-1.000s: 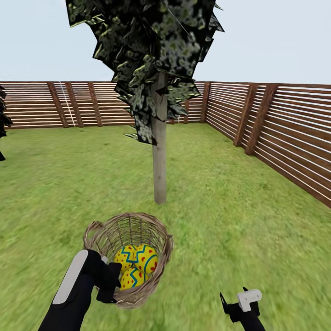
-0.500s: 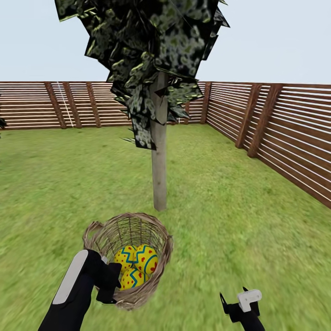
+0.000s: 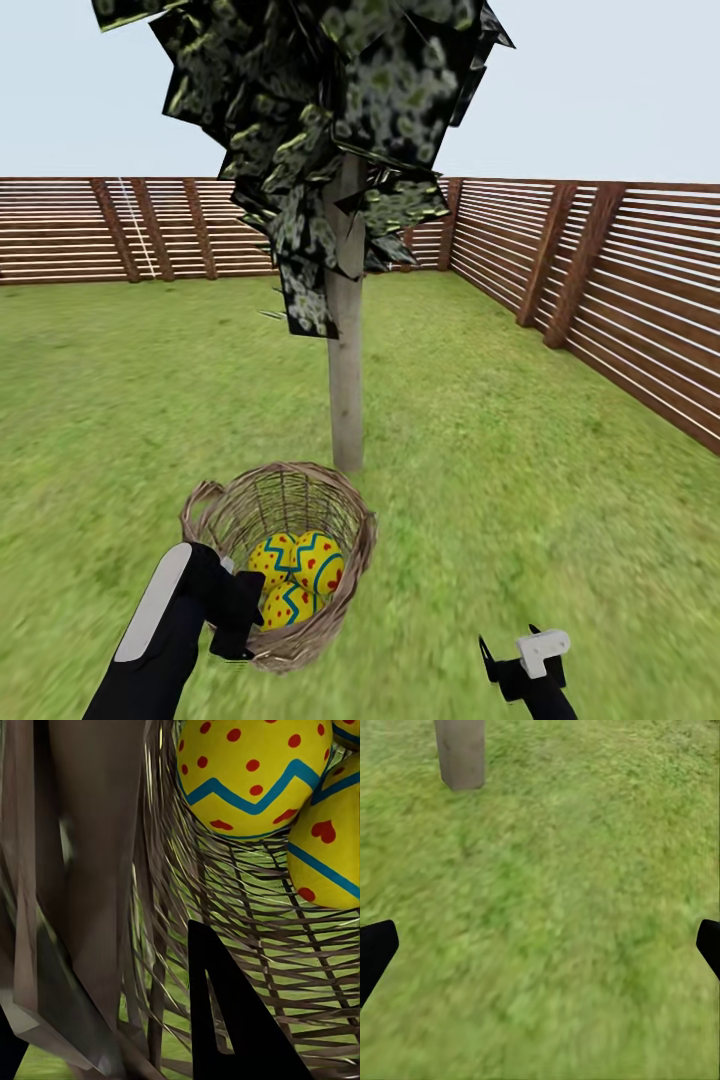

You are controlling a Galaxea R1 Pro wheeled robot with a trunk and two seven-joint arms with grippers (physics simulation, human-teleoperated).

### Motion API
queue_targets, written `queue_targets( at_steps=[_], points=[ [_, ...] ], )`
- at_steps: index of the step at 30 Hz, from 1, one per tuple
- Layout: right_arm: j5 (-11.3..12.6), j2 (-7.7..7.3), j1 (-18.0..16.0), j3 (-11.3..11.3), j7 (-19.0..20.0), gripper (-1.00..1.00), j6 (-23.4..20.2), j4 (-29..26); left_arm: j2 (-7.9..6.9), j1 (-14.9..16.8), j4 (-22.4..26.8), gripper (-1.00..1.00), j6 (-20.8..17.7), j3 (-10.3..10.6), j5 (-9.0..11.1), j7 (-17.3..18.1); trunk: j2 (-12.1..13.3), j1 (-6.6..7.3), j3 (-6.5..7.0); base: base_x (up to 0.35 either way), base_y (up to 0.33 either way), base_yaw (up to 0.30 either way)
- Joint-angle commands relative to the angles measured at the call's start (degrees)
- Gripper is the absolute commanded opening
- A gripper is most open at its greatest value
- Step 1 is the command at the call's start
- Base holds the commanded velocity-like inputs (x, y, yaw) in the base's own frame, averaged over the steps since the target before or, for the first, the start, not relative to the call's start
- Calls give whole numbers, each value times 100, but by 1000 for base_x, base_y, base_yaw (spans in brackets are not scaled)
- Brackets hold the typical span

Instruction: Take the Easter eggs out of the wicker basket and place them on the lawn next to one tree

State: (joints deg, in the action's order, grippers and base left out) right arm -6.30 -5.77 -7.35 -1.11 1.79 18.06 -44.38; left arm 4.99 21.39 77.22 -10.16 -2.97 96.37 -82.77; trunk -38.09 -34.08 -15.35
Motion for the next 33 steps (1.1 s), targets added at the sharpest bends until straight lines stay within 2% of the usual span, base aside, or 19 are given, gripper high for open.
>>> queue_targets(
  at_steps=[1, 9, 12, 19, 28, 33],
  points=[
    [-38, -4, -3, -3, -3, 100, 13, 0, 9, 6, 4, -100, -66, -12, 13, -29, -7, -5, -8, 329, 0, 0],
    [-38, -3, -3, 6, -3, 100, 13, 2, 10, 6, 4, -100, -71, -11, 13, -20, -7, -5, -8, 330, 5, -6],
    [-38, -4, -3, 6, -3, 100, 13, 5, 10, 6, 4, -100, -73, -11, 13, -13, -7, -5, 1, 331, 117, -201],
    [-38, -5, -3, 5, -3, 100, 13, 0, 2, 6, 4, -100, -69, -20, 13, -11, -7, -5, 31, 266, 237, -220],
    [-38, -3, -3, 3, -3, 100, 13, -1, 2, 6, 4, -100, -73, -20, 22, -7, -7, -5, 33, 237, 255, -22],
    [-38, -8, -3, 14, -3, 100, 13, -3, 2, 6, 4, -100, -71, -20, 22, -11, -7, -5, 39, 46, 309, -250]
  ],
)
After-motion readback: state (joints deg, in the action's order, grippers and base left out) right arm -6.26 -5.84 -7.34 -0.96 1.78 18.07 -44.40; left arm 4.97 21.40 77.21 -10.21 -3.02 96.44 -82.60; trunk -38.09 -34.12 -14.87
